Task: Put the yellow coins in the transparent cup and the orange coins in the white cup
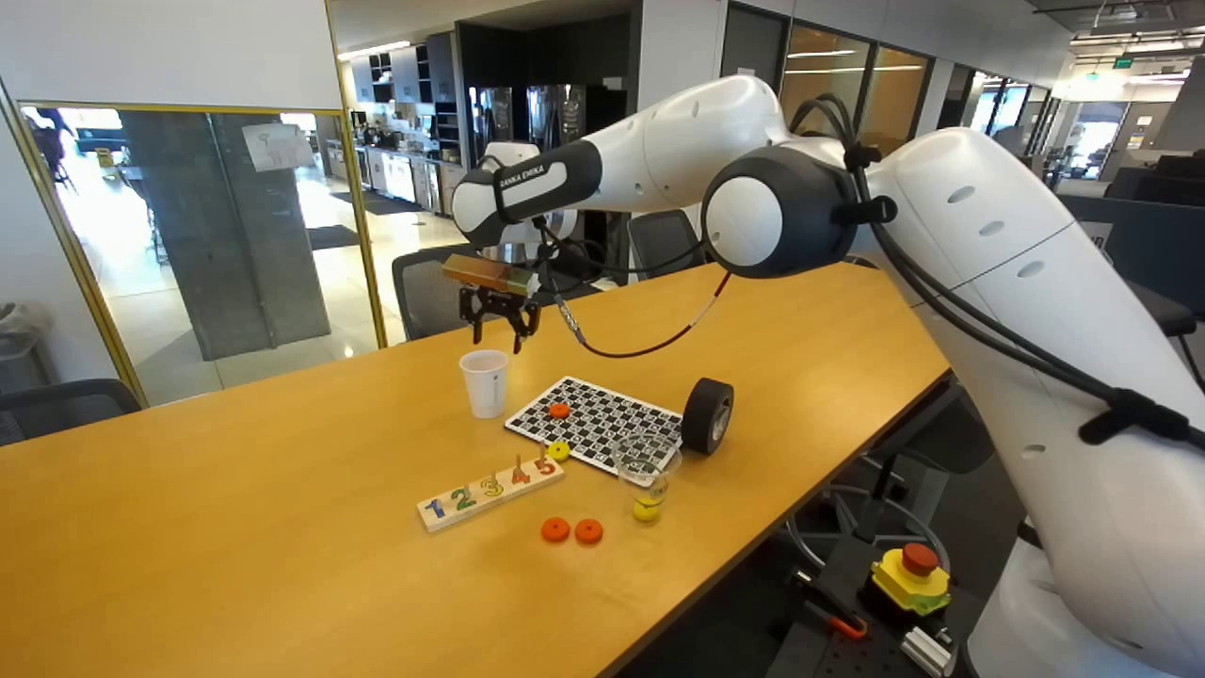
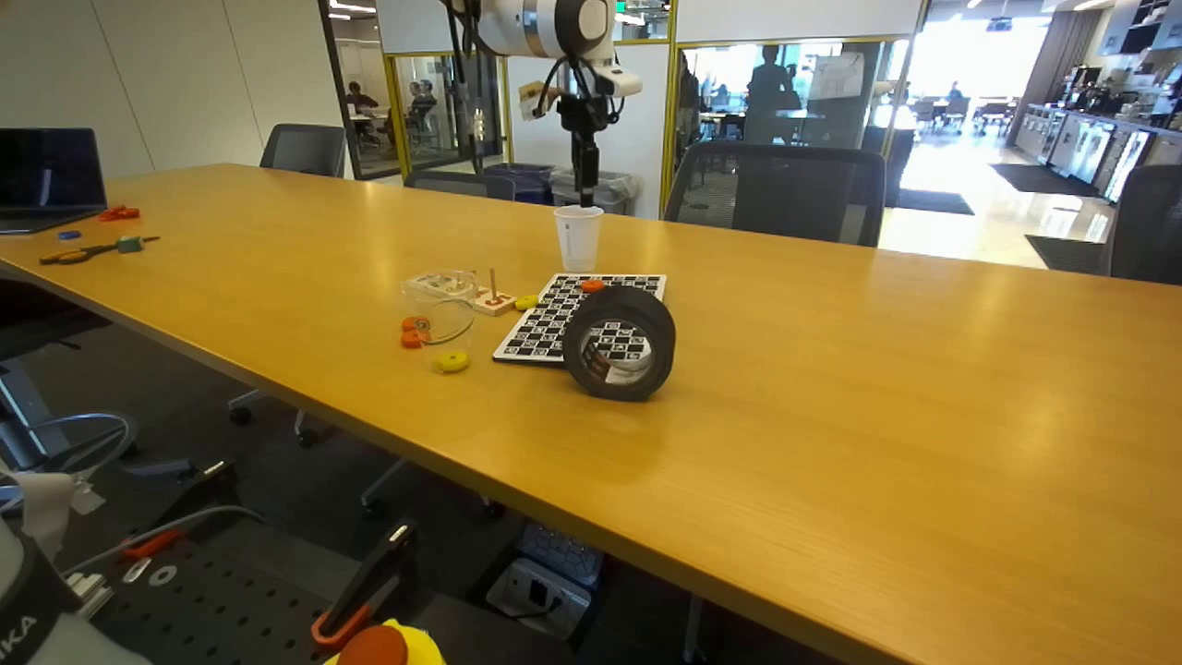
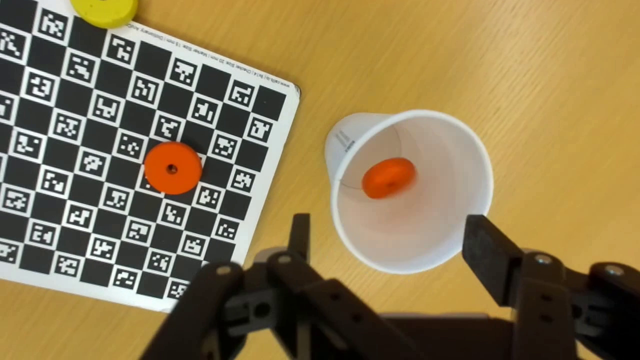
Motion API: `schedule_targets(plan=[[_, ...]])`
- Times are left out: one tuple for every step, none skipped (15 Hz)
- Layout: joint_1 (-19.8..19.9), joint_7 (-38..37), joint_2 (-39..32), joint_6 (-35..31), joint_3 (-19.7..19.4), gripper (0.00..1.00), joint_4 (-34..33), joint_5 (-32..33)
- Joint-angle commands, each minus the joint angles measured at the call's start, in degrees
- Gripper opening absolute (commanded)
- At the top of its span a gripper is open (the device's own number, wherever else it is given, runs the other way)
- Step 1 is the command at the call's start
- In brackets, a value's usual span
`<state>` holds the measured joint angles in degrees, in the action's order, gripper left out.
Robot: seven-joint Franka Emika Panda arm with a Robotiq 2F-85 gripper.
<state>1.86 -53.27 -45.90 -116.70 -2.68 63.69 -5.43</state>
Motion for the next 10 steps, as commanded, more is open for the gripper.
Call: schedule_targets(plan=[[-0.37, 0.02, -1.03, 2.88, -1.24, 1.00, -3.79, -0.58], [-0.44, -0.21, -0.47, 2.49, -1.45, 1.00, -2.97, -0.55], [-0.51, -0.51, -0.07, 2.51, -1.66, 1.00, -2.48, -0.49], [-0.64, -0.78, 0.77, 2.66, -1.86, 1.00, -1.30, -0.42], [-0.76, -1.12, 1.21, 2.58, -2.03, 1.00, -0.61, -0.39], [-1.11, -2.44, 1.97, 2.08, -2.46, 1.00, 0.68, -0.30], [-1.50, -3.79, 2.54, 1.65, -2.93, 1.00, 1.67, -0.03], [-1.78, -4.98, 3.27, 1.38, -3.26, 1.00, 2.86, 0.11], [-1.99, -6.04, 3.82, 1.20, -3.51, 1.00, 3.78, 0.14], [-2.22, -7.32, 4.64, 0.76, -3.74, 1.00, 5.22, 0.08]])
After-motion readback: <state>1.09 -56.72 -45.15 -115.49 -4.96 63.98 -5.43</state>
